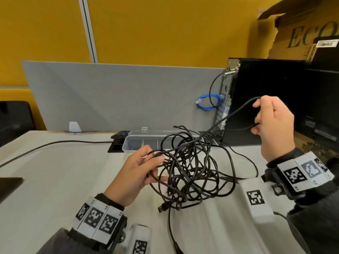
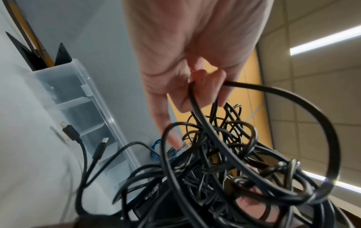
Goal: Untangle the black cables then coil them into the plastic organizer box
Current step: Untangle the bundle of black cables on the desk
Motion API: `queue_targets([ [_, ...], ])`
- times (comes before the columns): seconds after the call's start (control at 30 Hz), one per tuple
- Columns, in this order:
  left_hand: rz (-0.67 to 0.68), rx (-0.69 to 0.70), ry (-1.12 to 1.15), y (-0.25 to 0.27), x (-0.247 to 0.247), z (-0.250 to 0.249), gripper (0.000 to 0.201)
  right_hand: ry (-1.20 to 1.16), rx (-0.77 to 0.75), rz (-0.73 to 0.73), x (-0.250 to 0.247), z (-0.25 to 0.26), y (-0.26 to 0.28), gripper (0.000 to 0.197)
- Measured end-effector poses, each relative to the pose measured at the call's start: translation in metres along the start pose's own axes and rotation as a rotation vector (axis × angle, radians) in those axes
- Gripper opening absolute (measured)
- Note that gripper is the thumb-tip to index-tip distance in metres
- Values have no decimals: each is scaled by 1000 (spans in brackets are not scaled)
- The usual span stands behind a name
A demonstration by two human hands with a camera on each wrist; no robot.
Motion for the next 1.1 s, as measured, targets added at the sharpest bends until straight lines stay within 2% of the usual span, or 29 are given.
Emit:
queue_targets([
  [0.27,-53,-10,75,1,-4,0,29,-10,107,-125,-16,-29,5,24],
  [0.33,-58,-4,72,1,-4,-1,18,20,128,-147,-20,-34,6,23],
  [0.4,-63,9,68,2,-3,-3,11,94,122,-84,-16,-37,1,26],
  [0.47,-65,12,63,2,-3,-3,10,333,83,78,-1,-36,-5,32],
  [0.53,-65,12,46,3,-2,-4,9,853,47,208,19,-30,-1,45],
  [0.57,-60,9,38,3,-1,-5,8,1084,-37,256,35,-23,6,52],
  [0.6,-57,5,30,3,0,-5,10,1197,-151,331,55,-14,16,53],
  [0.67,-60,-1,22,3,2,-5,22,1121,-340,571,95,-2,40,45],
  [0.7,-69,4,21,3,1,-5,25,1006,-365,710,109,-1,51,40],
  [0.77,-81,27,29,4,-1,-8,27,765,-281,914,123,-5,64,32],
  [0.8,-82,43,35,4,-1,-10,26,656,-217,968,127,-7,67,28],
  [0.97,-26,15,52,2,3,-7,13,419,-54,1016,129,-15,68,23],
  [1.1,158,-48,281,0,8,4,26,150,100,954,123,-21,64,28],
])
Point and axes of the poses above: each hand's wrist, its own y-axis away from the middle knuckle, its own x-axis out of the palm, z = x × y, the point moved 9 cm from there along -y, towards the middle knuckle, and after that the axes turned 13 degrees about z, right-handed, at the moved point
